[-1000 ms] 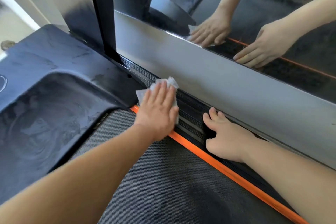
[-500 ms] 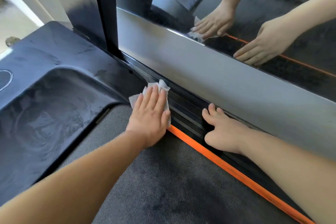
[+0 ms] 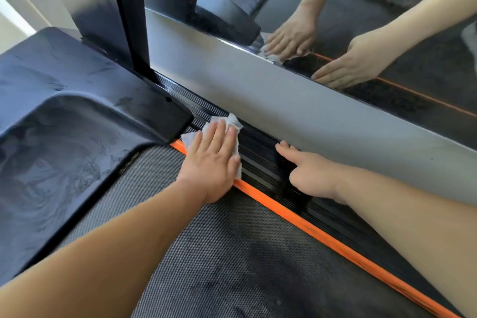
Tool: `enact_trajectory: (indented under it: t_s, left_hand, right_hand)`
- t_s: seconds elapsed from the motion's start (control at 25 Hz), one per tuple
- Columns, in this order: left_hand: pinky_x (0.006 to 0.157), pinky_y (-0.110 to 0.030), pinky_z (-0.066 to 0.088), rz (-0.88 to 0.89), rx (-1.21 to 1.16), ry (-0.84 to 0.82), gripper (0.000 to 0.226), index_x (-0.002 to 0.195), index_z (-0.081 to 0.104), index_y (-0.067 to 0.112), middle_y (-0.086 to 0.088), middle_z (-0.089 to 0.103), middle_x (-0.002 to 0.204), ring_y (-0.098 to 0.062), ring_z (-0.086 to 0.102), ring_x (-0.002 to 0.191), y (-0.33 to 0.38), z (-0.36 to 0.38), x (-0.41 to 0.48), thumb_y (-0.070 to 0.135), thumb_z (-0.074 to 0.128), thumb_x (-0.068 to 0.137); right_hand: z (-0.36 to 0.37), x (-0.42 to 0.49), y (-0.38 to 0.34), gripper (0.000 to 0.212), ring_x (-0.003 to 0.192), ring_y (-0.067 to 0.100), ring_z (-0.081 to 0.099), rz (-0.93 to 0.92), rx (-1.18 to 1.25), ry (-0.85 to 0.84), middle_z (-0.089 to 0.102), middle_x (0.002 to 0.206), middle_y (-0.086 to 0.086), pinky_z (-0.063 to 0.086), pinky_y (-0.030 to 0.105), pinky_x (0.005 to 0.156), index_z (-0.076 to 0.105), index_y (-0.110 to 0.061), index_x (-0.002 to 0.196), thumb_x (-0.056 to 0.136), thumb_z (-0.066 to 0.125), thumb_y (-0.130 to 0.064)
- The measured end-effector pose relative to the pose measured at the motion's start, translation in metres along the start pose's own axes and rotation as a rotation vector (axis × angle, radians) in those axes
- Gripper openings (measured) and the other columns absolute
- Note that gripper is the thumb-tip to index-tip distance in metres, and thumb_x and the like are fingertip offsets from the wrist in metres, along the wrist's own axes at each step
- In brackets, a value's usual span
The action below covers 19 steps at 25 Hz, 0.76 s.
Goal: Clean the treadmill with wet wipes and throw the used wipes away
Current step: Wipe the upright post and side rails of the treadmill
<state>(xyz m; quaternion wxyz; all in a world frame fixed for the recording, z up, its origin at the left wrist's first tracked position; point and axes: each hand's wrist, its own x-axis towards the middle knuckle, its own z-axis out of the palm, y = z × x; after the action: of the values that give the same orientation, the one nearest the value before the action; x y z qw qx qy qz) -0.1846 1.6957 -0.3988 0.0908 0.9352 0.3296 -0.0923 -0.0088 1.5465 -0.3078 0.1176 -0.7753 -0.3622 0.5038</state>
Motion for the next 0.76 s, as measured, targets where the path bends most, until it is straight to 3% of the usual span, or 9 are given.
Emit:
enact_trajectory:
  t_s: [0.12,0.24,0.36,0.48,0.6,0.68,0.76]
  left_hand:
    - [0.125,-0.05,-0.01,0.03,-0.049,0.042,0.069,0.161,-0.012,0.013,-0.011,-0.021,0.168,-0.028,-0.028,0.152,0.055,0.009,-0.018,0.048,0.008,0.105]
    - [0.124,-0.053,-0.011,0.231,-0.097,-0.012,0.072,0.162,-0.006,0.01,-0.014,-0.017,0.168,-0.031,-0.027,0.152,0.126,0.022,-0.046,0.048,0.017,0.104]
    - [0.125,-0.05,-0.008,0.357,-0.179,-0.072,0.069,0.163,-0.001,0.013,-0.011,-0.012,0.17,-0.027,-0.024,0.154,0.146,0.015,-0.046,0.045,0.021,0.106]
    - [0.128,-0.042,0.001,0.464,-0.388,-0.014,0.072,0.164,0.009,0.017,-0.018,-0.002,0.17,-0.033,-0.002,0.157,0.119,0.003,-0.034,0.024,0.045,0.102]
    - [0.125,-0.058,0.009,0.57,-0.264,0.02,0.085,0.163,0.014,0.021,-0.02,0.004,0.169,-0.037,0.007,0.156,0.103,0.002,-0.041,0.014,0.054,0.088]
    - [0.119,-0.071,-0.002,0.562,-0.156,0.055,0.088,0.163,0.016,0.019,-0.009,0.001,0.171,-0.027,-0.001,0.158,0.103,0.001,-0.05,0.017,0.054,0.083]
    - [0.119,-0.067,-0.011,0.499,-0.168,0.079,0.086,0.162,0.018,0.019,-0.004,-0.006,0.172,-0.021,-0.009,0.158,0.097,-0.002,-0.053,0.018,0.052,0.083]
  right_hand:
    - [-0.003,-0.007,0.003,0.077,0.15,0.015,0.031,0.045,0.04,0.154,0.034,0.163,-0.009,0.02,0.027,0.121,0.035,-0.031,0.157,0.087,0.04,0.001]
    - [-0.001,-0.018,0.016,0.06,0.131,0.024,0.054,0.108,-0.16,0.316,0.057,0.146,0.002,0.045,0.041,0.11,0.05,-0.031,0.145,0.087,0.048,-0.017]
    - [0.01,-0.035,0.031,0.06,0.136,0.027,0.048,0.19,-0.187,0.426,0.048,0.153,0.006,0.044,0.043,0.108,0.041,-0.023,0.15,0.091,0.051,-0.018]
    - [0.024,-0.041,0.035,0.068,0.149,0.026,0.029,0.166,-0.116,0.511,0.026,0.164,0.008,0.031,0.04,0.116,0.027,-0.015,0.157,0.093,0.049,-0.01]
    - [0.035,-0.041,0.03,0.08,0.157,0.02,0.01,0.12,-0.128,0.501,-0.001,0.171,0.001,0.022,0.038,0.122,0.006,-0.02,0.163,0.096,0.049,-0.012]
    - [0.031,-0.038,0.028,0.083,0.157,0.02,0.007,0.117,-0.124,0.513,-0.005,0.171,-0.001,0.021,0.038,0.122,0.002,-0.021,0.163,0.096,0.05,-0.013]
    - [0.029,-0.038,0.028,0.081,0.157,0.021,0.005,0.097,-0.207,0.556,-0.006,0.171,0.002,0.019,0.04,0.123,0.003,-0.019,0.162,0.096,0.05,-0.014]
